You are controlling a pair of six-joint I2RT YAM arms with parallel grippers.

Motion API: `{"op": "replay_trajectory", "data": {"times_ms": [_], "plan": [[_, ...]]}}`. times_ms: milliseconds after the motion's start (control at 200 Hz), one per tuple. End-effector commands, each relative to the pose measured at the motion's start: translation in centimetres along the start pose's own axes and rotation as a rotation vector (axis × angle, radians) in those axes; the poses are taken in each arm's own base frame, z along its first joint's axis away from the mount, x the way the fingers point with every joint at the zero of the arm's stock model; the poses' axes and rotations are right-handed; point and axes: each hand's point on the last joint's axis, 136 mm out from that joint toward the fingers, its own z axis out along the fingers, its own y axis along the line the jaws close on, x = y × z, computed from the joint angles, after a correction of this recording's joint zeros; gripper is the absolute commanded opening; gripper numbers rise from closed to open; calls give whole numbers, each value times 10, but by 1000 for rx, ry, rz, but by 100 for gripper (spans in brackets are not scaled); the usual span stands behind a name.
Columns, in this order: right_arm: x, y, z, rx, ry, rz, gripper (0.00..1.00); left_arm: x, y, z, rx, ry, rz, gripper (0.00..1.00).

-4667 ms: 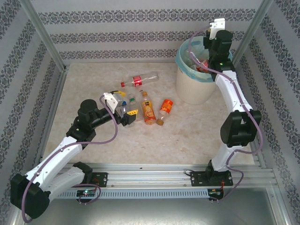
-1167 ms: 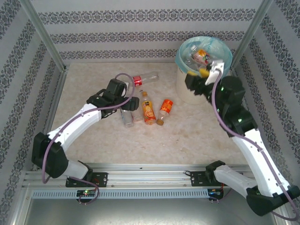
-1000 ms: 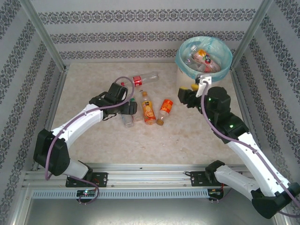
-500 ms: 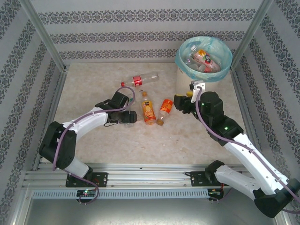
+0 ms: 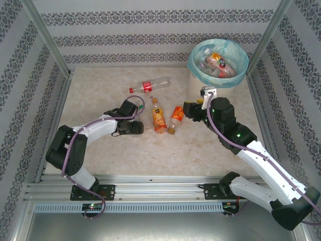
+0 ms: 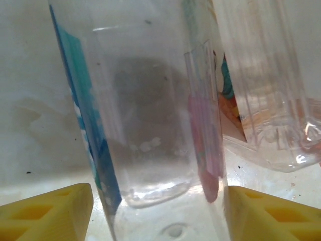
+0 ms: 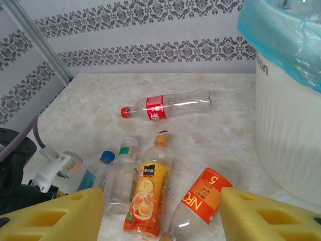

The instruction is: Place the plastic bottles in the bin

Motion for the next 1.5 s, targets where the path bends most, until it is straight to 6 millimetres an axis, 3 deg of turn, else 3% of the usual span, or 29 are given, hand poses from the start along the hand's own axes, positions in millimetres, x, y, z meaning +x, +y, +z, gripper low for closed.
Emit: {"op": "replay_trajectory", "data": {"times_ms": [0,210,385,565,734,819,909,1074,1259,1494], "plan": [[-5,3,-4,-12,-29,23,63,0,8,3,-10,-4,2,68],[-5,7,-4,-27,-26,34,63,-1,10,5,1,0,-3,60],[-5,6,-6,-27,-31,48,63,-10,11,-11,3,-51,3,56],[-6,7,-7,-27,-32,50,63,-19,22,-47,-35,-157,-12,55],[-12,13,-7,-46,-41,51,63,-29,25,-99,-28,-305,-24,53],[-17,22,-7,-89,-51,49,63,-38,11,-130,64,-420,11,53],[-24,39,-6,-173,-61,38,62,-45,-17,-165,215,-566,116,51],[-35,86,-8,-364,-62,-21,60,-36,-67,-216,420,-734,367,47],[-39,134,-11,-496,-62,-129,62,-17,-101,-233,510,-767,577,44],[-39,156,-3,-550,-49,-124,65,3,-122,-244,640,-854,672,43]]}}
